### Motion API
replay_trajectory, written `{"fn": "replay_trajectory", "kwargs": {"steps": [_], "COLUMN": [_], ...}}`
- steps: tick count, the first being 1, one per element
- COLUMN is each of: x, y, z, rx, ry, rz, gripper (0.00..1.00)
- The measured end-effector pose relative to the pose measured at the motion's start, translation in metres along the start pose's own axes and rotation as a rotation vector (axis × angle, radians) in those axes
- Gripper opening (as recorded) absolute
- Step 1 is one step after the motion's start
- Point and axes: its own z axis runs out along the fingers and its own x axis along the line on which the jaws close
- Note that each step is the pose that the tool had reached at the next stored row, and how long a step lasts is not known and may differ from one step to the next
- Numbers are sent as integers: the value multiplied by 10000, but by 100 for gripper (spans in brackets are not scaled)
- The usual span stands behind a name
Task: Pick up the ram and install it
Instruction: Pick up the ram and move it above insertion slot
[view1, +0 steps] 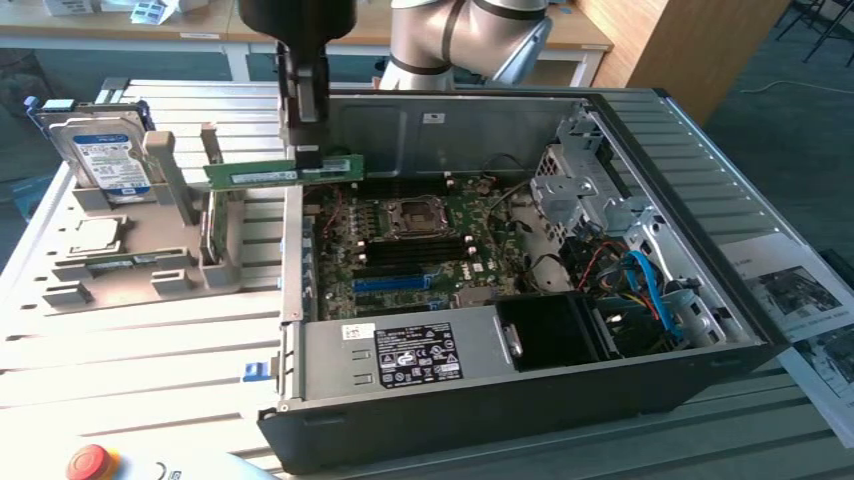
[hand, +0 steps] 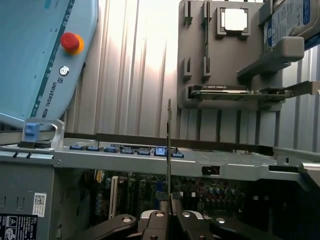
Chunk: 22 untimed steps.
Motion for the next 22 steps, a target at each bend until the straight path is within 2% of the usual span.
{"fn": "replay_trajectory", "kwargs": {"steps": [9, 22], "x": [51, 138], "y": [-317, -845], "z": [-11, -30], "rx": [1, 0], "ry": [0, 1], "rz": [-1, -1], "gripper": [12, 12]}}
